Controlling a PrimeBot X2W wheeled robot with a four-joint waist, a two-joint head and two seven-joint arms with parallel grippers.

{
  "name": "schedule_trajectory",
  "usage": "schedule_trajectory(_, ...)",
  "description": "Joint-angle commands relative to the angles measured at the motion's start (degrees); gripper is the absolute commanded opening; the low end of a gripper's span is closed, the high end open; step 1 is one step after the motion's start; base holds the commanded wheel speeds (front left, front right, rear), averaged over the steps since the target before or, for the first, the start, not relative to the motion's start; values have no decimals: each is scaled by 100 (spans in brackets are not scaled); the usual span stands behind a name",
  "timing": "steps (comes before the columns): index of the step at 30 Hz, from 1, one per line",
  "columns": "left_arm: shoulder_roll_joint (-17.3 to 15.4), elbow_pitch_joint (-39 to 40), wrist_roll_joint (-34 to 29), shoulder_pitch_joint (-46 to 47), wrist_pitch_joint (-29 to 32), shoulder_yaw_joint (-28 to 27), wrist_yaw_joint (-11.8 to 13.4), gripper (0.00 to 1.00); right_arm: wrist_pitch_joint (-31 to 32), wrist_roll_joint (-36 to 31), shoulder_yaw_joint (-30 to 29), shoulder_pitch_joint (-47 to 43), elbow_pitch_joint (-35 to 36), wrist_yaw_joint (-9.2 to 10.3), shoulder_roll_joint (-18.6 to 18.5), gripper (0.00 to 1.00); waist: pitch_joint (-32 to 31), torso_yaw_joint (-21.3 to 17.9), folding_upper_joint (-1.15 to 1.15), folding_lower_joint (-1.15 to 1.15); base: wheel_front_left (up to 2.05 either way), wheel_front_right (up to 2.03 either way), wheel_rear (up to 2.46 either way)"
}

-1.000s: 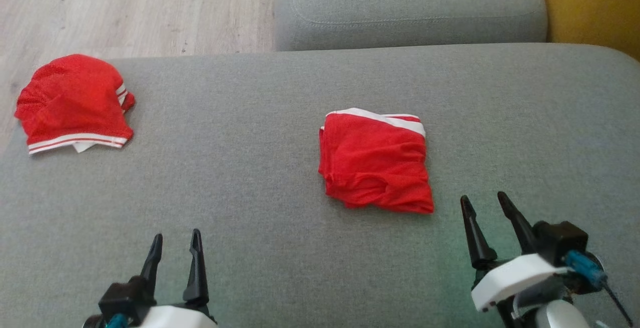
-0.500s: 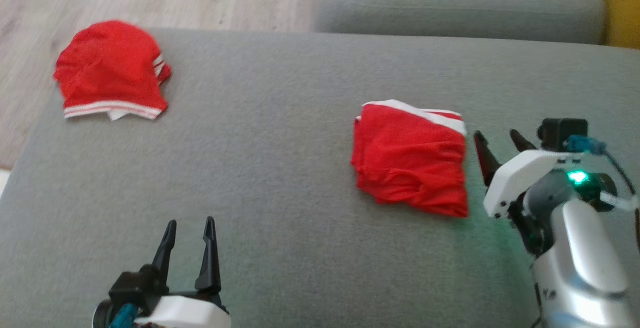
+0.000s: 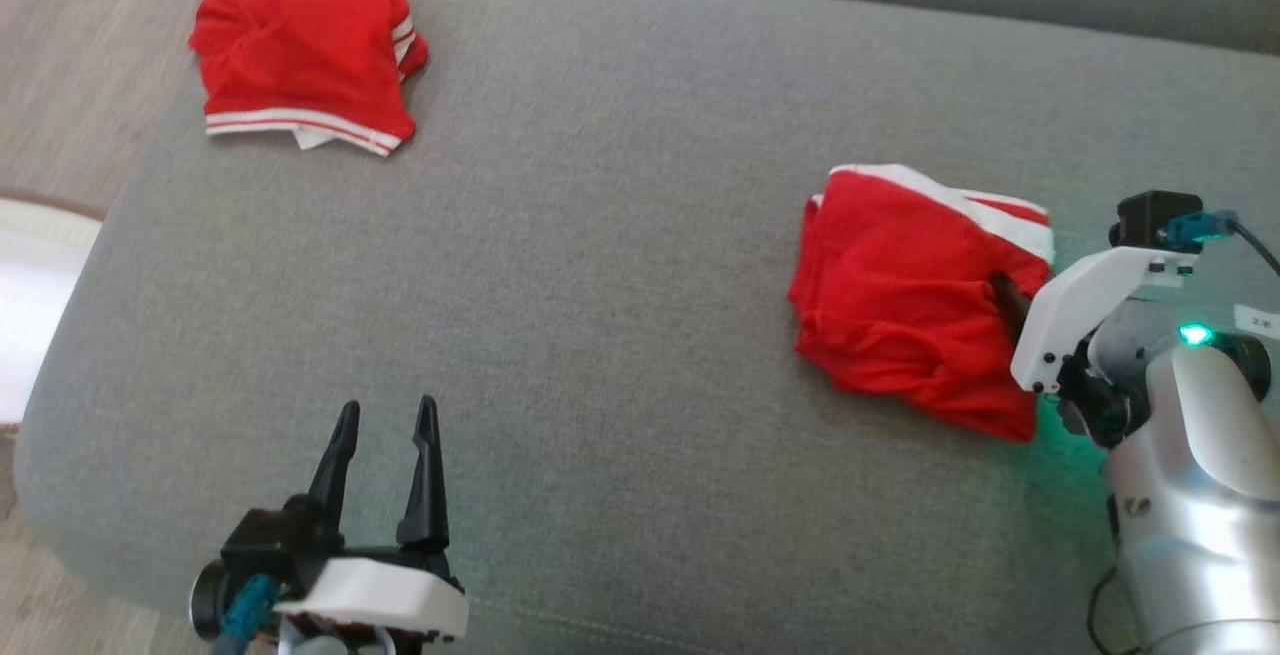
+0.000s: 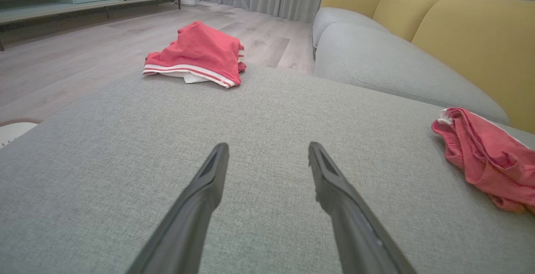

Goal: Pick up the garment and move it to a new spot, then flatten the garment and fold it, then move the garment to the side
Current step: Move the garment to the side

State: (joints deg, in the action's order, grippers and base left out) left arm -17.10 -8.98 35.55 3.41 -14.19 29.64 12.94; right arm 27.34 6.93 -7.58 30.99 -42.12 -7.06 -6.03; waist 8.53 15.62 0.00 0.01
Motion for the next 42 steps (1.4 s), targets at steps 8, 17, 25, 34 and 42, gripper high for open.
schedule_trajectory(8,-80,274,-147,423,-28,-150,-8,100,-89,210,335,445,-217,-43,25,0,333,-69,0,-1,0,0,0)
schedule_trajectory(17,-156,635,-265,691,0,-150,19,100,-545,388,701,765,112,-43,-528,0,702,-922,0,-1,0,0,0)
schedule_trajectory(25,-277,872,-397,995,108,-139,34,100,-699,597,613,747,584,-43,-1060,0,1100,-2007,0,-1,0,0,0)
schedule_trajectory(34,-367,976,-502,1297,290,-68,5,100,-803,609,278,727,974,-43,-1079,0,1386,-2526,0,-1,0,0,0)
schedule_trajectory(42,-438,1095,-562,1429,398,-31,31,100,-661,66,84,1129,993,-43,-1679,0,1671,-2122,0,-1,0,0,0)
